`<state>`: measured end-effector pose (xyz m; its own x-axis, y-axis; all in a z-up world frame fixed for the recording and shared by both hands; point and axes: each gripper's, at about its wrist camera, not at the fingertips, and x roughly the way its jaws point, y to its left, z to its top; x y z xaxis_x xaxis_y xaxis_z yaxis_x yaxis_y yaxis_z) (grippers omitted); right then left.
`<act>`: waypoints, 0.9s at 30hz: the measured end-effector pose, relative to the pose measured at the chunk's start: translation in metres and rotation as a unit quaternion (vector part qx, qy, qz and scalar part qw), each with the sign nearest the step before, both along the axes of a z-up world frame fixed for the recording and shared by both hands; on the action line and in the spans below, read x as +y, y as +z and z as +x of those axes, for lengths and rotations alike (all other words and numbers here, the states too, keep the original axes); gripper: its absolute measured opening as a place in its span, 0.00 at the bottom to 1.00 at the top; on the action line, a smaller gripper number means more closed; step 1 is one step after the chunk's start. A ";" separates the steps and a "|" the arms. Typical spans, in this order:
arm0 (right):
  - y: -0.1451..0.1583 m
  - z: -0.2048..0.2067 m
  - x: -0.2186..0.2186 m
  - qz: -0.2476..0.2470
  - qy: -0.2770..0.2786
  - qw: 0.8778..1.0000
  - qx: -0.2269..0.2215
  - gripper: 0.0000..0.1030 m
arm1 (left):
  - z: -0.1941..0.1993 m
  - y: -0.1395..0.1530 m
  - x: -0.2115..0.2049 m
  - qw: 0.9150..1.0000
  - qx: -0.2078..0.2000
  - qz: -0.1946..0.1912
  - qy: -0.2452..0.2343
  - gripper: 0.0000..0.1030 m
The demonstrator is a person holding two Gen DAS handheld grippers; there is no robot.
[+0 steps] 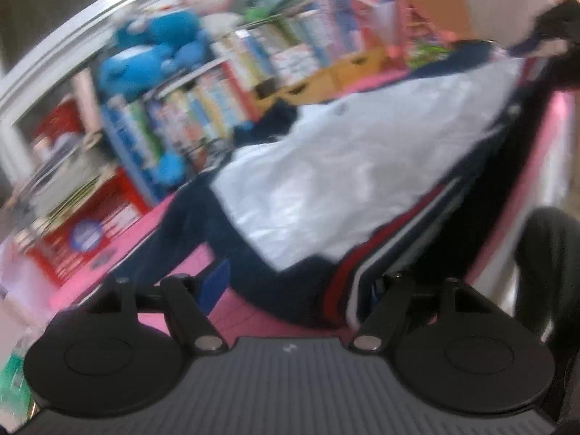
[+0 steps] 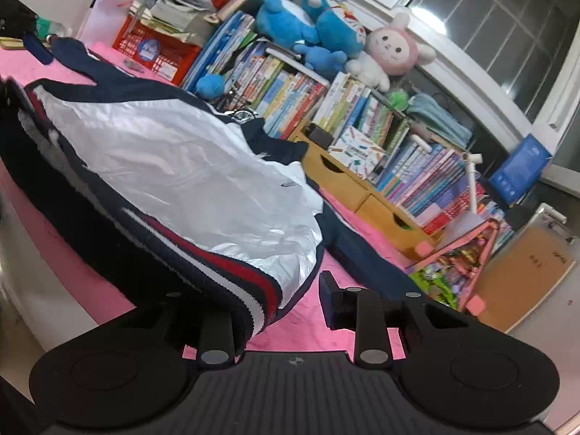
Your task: Fold clothes
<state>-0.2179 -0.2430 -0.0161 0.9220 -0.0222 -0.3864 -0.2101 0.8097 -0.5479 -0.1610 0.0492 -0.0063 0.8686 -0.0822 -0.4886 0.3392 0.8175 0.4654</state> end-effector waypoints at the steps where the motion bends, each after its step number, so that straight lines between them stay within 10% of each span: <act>1: 0.000 -0.001 0.001 -0.001 0.003 1.000 -0.004 0.31 | -0.001 -0.003 0.000 1.000 -0.003 0.016 0.010 0.70; 12: -0.055 -0.010 0.001 -0.034 0.052 0.994 0.087 0.38 | -0.014 -0.023 0.021 0.995 0.078 -0.005 0.064 0.70; 19: -0.012 0.006 -0.048 0.168 0.126 0.956 0.205 0.53 | -0.022 0.023 0.071 0.970 0.149 -0.180 -0.067 0.71; 23: 0.010 0.016 -0.079 0.264 0.150 0.925 0.230 0.63 | -0.018 0.052 0.095 0.957 0.109 -0.258 -0.069 0.74; 27: 0.022 0.018 -0.084 0.273 0.164 0.925 0.208 0.69 | 0.007 0.068 0.093 0.940 0.071 -0.332 -0.043 0.79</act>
